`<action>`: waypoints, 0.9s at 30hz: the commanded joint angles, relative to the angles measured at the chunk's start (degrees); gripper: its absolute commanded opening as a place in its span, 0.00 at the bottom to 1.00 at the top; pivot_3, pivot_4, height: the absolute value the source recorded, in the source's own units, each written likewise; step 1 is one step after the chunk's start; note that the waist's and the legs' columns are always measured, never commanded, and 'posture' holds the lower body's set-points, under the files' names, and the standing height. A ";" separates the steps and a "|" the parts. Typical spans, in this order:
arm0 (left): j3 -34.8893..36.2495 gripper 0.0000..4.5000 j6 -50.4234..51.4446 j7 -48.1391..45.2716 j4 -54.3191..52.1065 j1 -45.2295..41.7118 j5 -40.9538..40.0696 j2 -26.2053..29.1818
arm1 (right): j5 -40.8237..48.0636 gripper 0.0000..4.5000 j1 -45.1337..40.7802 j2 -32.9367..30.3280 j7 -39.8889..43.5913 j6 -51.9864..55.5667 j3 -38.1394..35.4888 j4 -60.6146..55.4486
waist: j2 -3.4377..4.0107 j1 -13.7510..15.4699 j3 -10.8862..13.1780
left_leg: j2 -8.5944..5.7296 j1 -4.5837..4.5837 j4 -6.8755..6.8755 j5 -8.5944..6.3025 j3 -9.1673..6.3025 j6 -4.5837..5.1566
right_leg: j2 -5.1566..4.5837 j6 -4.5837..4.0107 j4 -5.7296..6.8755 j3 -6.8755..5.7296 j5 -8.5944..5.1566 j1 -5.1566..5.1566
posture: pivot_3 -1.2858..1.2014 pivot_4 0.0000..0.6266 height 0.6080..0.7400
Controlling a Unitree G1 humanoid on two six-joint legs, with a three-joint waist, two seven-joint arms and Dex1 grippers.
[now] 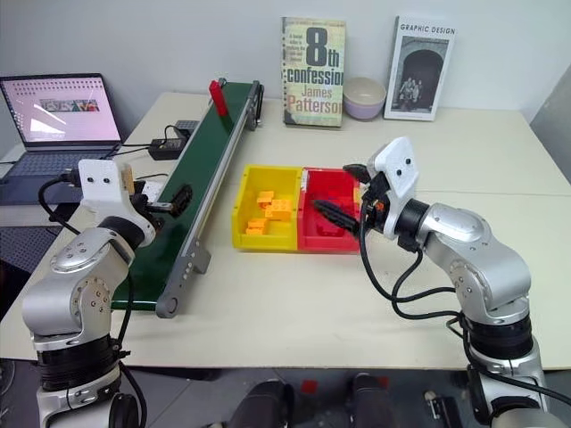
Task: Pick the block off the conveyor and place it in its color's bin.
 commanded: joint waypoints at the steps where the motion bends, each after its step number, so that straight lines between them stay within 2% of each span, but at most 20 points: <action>1: 0.95 0.99 0.90 0.63 -3.42 -0.22 -0.31 0.71 | 0.88 1.00 -0.65 -0.68 1.90 -2.57 -1.24 0.37 | 0.00 -0.06 0.00 | 0.00 0.00 0.01 0.00 0.02 0.00 | 0.00 0.00 0.00 0.00 0.00 0.00 | 0.52 0.24 1.00; 12: 2.87 0.99 1.01 2.39 -4.77 0.74 -0.59 -0.03 | 2.25 1.00 -0.04 -1.53 6.09 -5.18 -1.75 1.73 | 0.00 -0.09 0.00 | 0.03 0.00 -0.02 0.00 0.00 0.00 | 0.00 0.00 0.01 0.01 0.00 -0.02 | 0.52 0.24 1.00; 27: 2.06 0.99 -4.01 2.86 0.28 -0.24 0.65 -1.50 | 7.76 1.00 -0.11 -1.91 9.03 -3.16 -0.68 -1.15 | 0.00 -0.05 0.00 | 0.02 0.00 -0.01 0.00 0.00 0.00 | -0.02 0.00 0.00 0.02 0.00 -0.02 | 0.52 0.24 1.00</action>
